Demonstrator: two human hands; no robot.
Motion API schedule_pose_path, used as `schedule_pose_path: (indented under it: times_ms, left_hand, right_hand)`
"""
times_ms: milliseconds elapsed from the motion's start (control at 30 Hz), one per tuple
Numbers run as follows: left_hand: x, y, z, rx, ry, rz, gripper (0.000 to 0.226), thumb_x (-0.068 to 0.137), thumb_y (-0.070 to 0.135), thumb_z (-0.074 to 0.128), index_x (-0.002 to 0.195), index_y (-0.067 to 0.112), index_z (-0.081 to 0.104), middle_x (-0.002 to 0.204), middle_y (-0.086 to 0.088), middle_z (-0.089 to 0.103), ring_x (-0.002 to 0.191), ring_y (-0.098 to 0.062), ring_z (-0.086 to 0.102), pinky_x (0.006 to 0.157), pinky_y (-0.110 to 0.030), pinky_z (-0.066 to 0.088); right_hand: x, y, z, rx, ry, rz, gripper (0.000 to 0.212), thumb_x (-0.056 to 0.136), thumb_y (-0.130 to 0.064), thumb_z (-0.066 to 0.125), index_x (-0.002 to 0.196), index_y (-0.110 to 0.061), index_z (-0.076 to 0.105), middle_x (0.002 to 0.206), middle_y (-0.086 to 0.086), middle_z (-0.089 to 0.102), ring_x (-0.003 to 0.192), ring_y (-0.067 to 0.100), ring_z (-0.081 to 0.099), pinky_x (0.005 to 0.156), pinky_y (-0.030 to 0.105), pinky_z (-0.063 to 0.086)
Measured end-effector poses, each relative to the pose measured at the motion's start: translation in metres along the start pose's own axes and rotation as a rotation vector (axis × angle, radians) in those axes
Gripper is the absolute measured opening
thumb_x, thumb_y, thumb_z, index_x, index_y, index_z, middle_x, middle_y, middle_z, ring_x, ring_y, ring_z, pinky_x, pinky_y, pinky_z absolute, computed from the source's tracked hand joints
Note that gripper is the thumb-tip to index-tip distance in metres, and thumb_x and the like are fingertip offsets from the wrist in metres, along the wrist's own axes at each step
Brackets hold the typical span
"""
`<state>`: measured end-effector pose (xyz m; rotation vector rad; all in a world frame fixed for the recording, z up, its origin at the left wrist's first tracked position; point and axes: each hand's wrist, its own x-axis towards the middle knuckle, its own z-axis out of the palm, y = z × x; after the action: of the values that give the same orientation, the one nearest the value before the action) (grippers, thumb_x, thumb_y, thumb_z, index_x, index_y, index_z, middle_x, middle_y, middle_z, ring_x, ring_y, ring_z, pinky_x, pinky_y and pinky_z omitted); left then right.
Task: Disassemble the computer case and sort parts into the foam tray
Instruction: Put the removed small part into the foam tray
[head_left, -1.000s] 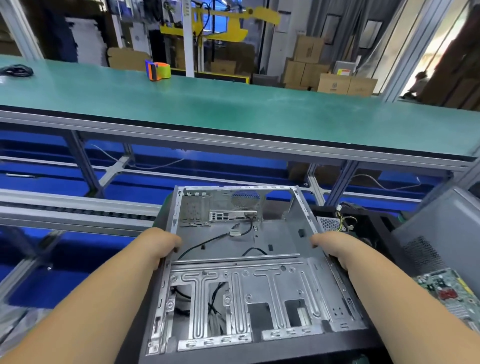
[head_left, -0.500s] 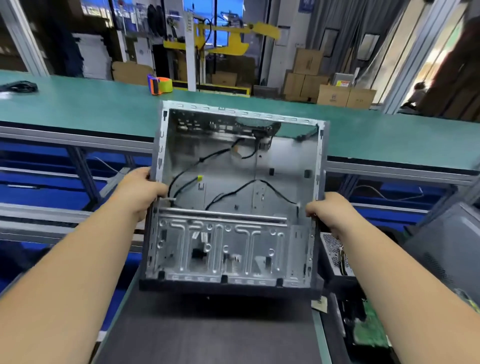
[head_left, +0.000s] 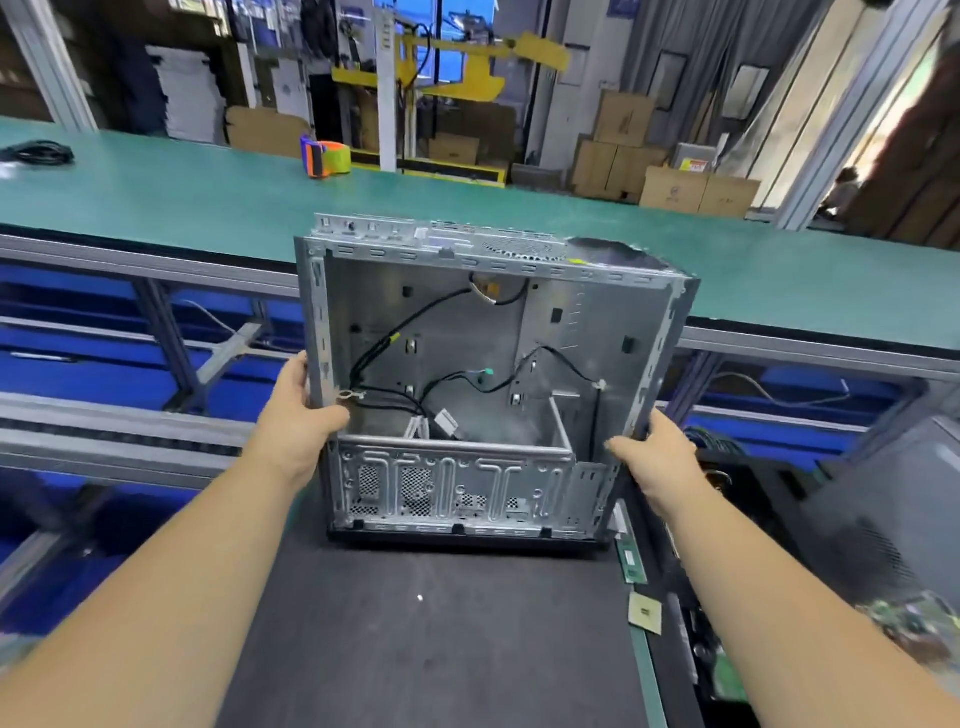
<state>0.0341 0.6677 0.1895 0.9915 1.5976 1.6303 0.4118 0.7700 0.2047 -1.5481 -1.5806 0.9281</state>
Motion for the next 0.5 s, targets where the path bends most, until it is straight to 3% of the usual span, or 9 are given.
schedule_pose_path:
  times_ms: [133,233,400,500]
  left_hand:
    - [-0.017,-0.003,0.001,0.000,0.007,0.000,0.067,0.080,-0.017,0.056,0.125,0.033,0.051,0.095,0.011,0.066,0.083,-0.002,0.063,0.077,-0.026,0.048]
    - [-0.029,-0.006,0.000,-0.042,0.013,-0.011,0.063,0.080,-0.019,0.059,0.111,0.036,0.055,0.093,0.007,0.065,0.082,-0.005,0.062,0.076,-0.024,0.047]
    - [-0.041,-0.015,-0.006,-0.039,-0.035,-0.064,0.051,0.083,-0.007,0.066,0.116,0.032,0.057,0.104,0.003,0.069,0.099,-0.012,0.064,0.090,-0.027,0.047]
    - [-0.040,-0.018,-0.009,0.014,-0.084,-0.075,0.044,0.086,0.007,0.069,0.109,0.043,0.059,0.107,0.011,0.070,0.107,-0.009,0.062,0.096,-0.030,0.043]
  right_hand:
    - [-0.010,0.012,-0.003,-0.021,-0.108,-0.062,0.032,0.089,-0.020,0.071,0.118,-0.028,0.059,0.106,-0.014,0.068,0.099,0.011,0.063,0.086,0.030,0.046]
    - [-0.020,0.018,-0.002,-0.059,-0.106,-0.078,0.038,0.090,-0.028,0.071,0.122,-0.033,0.051,0.102,-0.026,0.060,0.099,0.009,0.057,0.086,0.025,0.039]
    - [-0.029,0.029,-0.003,-0.062,-0.208,0.034,0.068,0.088,-0.035,0.073,0.143,-0.029,0.034,0.124,-0.011,0.054,0.112,0.016,0.052,0.096,0.032,0.039]
    - [-0.030,0.034,-0.003,-0.139,-0.233,0.038,0.082,0.085,-0.026,0.077,0.150,-0.027,0.027,0.124,-0.008,0.055,0.106,0.015,0.051,0.090,0.027,0.039]
